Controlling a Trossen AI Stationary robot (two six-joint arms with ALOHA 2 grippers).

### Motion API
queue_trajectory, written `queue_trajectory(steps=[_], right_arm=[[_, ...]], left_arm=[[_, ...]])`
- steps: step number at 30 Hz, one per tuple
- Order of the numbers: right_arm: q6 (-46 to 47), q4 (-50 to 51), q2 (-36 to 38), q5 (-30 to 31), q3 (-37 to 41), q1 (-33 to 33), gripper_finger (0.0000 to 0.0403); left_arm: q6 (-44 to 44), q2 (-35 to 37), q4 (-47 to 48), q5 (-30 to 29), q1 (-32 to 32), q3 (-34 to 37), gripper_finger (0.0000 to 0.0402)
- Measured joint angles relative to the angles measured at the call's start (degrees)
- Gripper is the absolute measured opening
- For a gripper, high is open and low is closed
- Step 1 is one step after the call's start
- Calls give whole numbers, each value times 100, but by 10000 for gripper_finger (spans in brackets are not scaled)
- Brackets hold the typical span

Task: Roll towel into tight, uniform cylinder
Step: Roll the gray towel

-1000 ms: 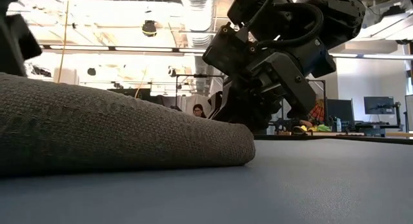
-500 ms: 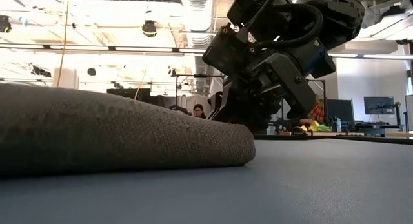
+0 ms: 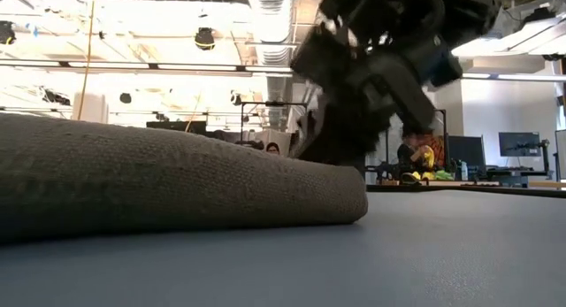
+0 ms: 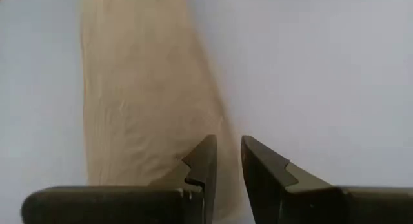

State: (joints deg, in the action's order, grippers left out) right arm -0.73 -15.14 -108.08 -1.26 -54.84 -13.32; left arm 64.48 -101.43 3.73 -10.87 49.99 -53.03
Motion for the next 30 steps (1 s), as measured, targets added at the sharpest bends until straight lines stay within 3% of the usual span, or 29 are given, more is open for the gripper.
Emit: queue_trajectory(steps=[5, 8, 13, 15, 19, 23, 25, 30], right_arm=[[26, 73, 496, -11, -20, 104, 97], [182, 192, 740, -319, -17, 186, 97], [946, 628, 1271, -1215, -37, 272, 97], [1053, 968, 1363, -1702, -37, 115, 97], [1087, 1019, 1321, -1792, 117, -623, 97], [1247, 787, 1003, -1159, 292, -1228, 90], [1364, 648, 749, -973, 289, -1344, 83], [1440, -112, 20, -661, 234, -1221, 68]], left_arm=[[-309, 677, -30, -13, 7, -56, 0], [-541, 1076, -1, -173, 3, -53, 0], [-1300, 1523, -223, -1383, -60, -55, 0], [-1446, 1497, -227, -1587, -276, -56, 0], [-1737, 1170, -153, -1227, -926, -56, 0], [-1822, 875, 251, -479, -1491, -53, 0], [-1787, 835, 536, -59, -1657, -43, 0], [-1756, 879, 739, 170, -1753, -45, 0]])
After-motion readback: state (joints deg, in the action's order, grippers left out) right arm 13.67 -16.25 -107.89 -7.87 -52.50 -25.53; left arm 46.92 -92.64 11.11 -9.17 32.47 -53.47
